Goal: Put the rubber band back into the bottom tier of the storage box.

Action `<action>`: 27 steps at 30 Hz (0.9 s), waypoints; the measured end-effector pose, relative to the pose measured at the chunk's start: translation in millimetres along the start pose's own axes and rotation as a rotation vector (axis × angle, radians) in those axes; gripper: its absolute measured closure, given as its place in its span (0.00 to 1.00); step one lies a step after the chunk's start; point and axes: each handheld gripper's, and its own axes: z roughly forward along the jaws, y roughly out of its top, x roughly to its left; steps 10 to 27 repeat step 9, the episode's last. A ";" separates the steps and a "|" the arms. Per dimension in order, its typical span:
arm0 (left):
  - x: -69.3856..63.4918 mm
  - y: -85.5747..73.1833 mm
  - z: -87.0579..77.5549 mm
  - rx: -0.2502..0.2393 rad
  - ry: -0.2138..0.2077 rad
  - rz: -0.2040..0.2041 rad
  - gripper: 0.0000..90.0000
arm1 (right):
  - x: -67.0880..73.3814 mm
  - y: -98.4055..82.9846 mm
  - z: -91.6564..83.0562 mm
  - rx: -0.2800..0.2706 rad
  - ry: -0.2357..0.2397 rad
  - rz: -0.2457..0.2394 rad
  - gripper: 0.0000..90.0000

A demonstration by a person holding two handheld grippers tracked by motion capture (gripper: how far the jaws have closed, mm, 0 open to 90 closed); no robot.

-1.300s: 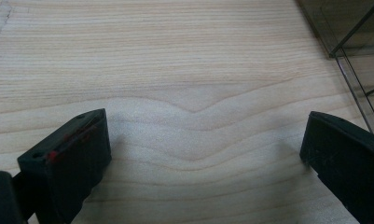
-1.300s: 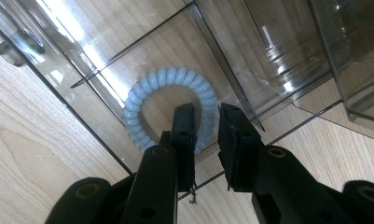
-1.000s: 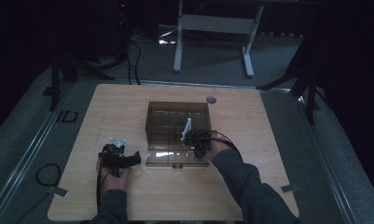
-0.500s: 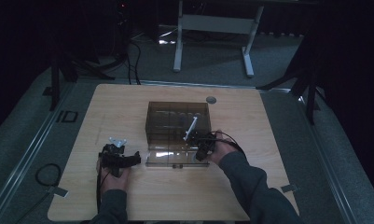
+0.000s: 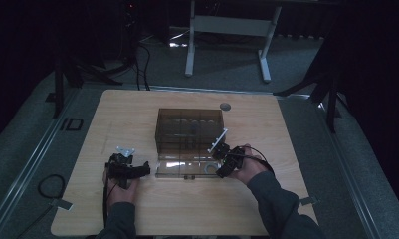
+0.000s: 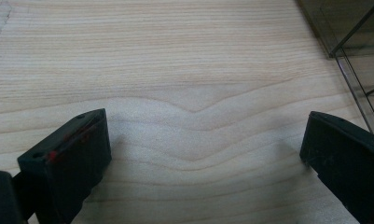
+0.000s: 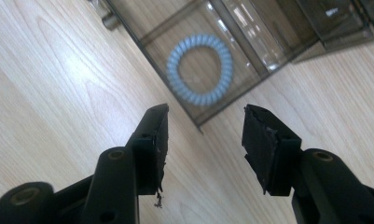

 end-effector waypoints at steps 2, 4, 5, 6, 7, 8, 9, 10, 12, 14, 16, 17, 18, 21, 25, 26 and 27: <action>0.1 0.0 -0.1 0.002 0.000 0.002 0.02 | -0.1 -5.6 -0.9 -0.008 -0.007 0.006 0.55; 0.1 0.0 -0.1 0.002 0.000 0.002 0.02 | 0.1 -8.9 -1.3 -0.017 -0.010 0.010 0.55; 0.2 0.0 -0.1 0.002 0.000 0.003 0.02 | -0.1 -16.1 -2.0 -0.030 -0.019 0.020 0.55; 0.2 0.0 -0.1 0.002 0.000 0.002 0.02 | -0.1 -19.2 -2.0 -0.034 -0.023 0.025 0.55; 0.1 0.0 -0.1 0.002 0.000 0.002 0.02 | -0.2 -22.4 -1.8 -0.039 -0.025 0.031 0.55; 0.2 0.0 -0.1 0.002 0.000 0.002 0.02 | -0.1 -25.6 -1.6 -0.043 -0.027 0.037 0.54; 0.2 0.0 -0.1 0.002 0.000 0.003 0.02 | -0.3 -29.0 -0.9 -0.049 -0.030 0.040 0.54; 0.2 0.0 -0.1 0.002 0.000 0.003 0.02 | -0.3 -29.0 -0.9 -0.049 -0.030 0.040 0.54; 0.2 0.0 -0.1 0.002 0.000 0.003 0.02 | -0.3 -29.0 -0.9 -0.049 -0.030 0.040 0.54; 0.2 0.0 -0.1 0.002 0.000 0.003 0.02 | -0.3 -29.0 -0.9 -0.049 -0.030 0.040 0.54; 0.2 0.0 -0.1 0.002 0.000 0.003 0.02 | -0.3 -29.0 -0.9 -0.049 -0.030 0.040 0.54; 0.2 0.0 -0.1 0.002 0.000 0.003 0.02 | -0.3 -29.0 -0.9 -0.049 -0.030 0.040 0.54; 0.2 0.0 -0.1 0.002 0.000 0.003 0.02 | -0.3 -29.0 -0.9 -0.049 -0.030 0.040 0.54; 0.2 0.0 -0.1 0.002 0.000 0.003 0.02 | -0.3 -29.0 -0.9 -0.049 -0.030 0.040 0.54; 0.2 0.0 -0.1 0.002 0.000 0.003 0.02 | -0.3 -29.0 -0.9 -0.049 -0.030 0.040 0.54; 0.2 0.0 -0.1 0.002 0.000 0.003 0.02 | -0.3 -29.0 -0.9 -0.049 -0.030 0.040 0.54; 0.2 0.0 -0.1 0.002 0.000 0.003 0.02 | -0.3 -29.0 -0.9 -0.049 -0.030 0.040 0.54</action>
